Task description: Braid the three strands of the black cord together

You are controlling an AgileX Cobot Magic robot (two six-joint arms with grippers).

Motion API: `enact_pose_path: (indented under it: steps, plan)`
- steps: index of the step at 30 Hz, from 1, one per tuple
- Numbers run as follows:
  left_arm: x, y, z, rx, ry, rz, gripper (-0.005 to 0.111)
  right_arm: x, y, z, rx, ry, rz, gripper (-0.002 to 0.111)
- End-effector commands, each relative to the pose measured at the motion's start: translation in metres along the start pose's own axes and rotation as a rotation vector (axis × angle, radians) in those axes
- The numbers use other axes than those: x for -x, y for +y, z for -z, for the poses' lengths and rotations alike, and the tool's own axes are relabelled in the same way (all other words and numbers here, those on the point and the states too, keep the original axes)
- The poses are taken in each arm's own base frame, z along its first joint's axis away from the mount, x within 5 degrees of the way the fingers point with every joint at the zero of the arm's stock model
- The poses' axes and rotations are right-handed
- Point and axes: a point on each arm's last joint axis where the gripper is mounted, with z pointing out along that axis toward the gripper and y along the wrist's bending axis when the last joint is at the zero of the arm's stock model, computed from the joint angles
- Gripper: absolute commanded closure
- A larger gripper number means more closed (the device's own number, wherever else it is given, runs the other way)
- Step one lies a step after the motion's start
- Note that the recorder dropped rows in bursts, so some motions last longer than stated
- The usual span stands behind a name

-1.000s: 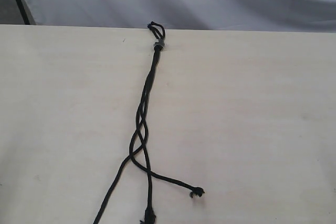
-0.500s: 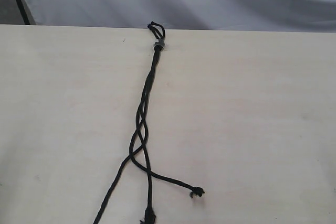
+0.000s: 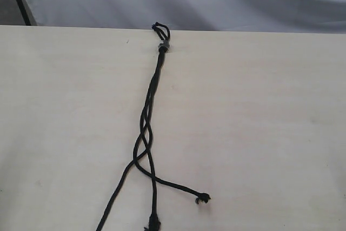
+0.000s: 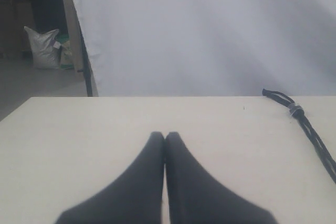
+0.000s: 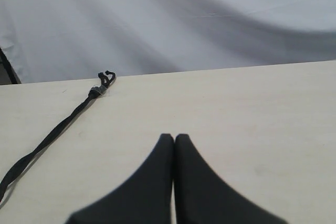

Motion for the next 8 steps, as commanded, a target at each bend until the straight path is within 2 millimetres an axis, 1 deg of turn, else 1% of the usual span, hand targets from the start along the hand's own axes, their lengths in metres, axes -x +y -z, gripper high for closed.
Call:
enact_pose_path:
  steps: [1, 8]
  plan:
    - [-0.0009, 0.0001, 0.0001, 0.003, -0.002, 0.001, 0.106, -0.0003, -0.0004, 0.0004, -0.004, -0.007, 0.008, 0.108]
    - [-0.0006, 0.0001, 0.0001, 0.002, -0.006, 0.001, 0.106, -0.0003, -0.0004, 0.0004, -0.004, -0.007, 0.008, 0.108]
